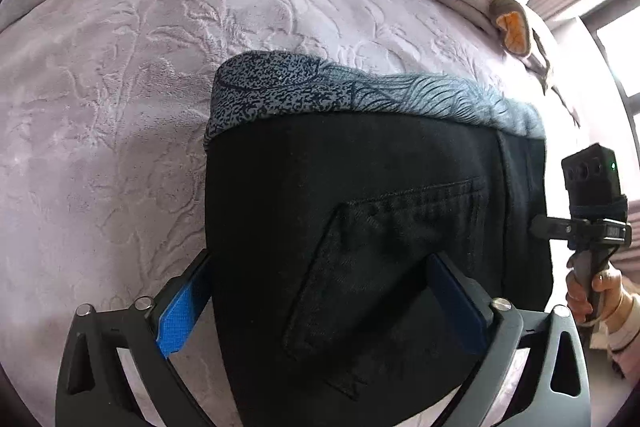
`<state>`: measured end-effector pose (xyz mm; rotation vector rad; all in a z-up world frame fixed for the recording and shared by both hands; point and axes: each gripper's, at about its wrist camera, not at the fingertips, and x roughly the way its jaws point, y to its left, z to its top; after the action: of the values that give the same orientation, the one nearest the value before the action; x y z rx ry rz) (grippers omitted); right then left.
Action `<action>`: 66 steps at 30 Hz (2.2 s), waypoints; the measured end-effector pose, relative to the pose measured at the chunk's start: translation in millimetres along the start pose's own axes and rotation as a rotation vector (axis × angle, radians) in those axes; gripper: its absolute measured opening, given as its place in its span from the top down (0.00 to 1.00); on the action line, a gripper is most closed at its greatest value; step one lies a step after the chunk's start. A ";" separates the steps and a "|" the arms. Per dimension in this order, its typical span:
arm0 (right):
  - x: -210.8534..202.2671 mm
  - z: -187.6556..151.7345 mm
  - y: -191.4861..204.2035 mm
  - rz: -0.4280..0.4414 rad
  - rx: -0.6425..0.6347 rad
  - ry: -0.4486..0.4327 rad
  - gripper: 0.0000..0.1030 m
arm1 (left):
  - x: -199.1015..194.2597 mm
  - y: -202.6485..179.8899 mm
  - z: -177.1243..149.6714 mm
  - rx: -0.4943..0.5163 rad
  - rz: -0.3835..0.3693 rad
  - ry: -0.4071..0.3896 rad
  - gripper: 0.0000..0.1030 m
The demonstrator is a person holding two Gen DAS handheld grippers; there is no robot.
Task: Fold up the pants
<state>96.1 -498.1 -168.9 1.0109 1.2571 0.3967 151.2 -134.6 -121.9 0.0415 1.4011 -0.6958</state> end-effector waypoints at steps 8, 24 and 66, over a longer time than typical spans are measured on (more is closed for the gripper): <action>-33.8 -18.7 16.2 0.094 0.029 -0.026 0.53 | -44.9 -23.8 -16.4 0.049 -0.021 -0.061 0.44; -9.9 -98.7 13.3 0.024 0.153 -0.032 0.47 | -33.9 -1.4 -75.9 0.031 0.208 0.000 0.11; -8.1 -183.5 199.0 -0.747 0.042 -0.175 0.00 | -111.0 -47.4 -124.5 0.138 0.346 0.028 0.01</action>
<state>-21.3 -322.8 0.9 0.5331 1.3834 -0.2912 18.2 -73.4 -28.9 0.3942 1.3275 -0.5019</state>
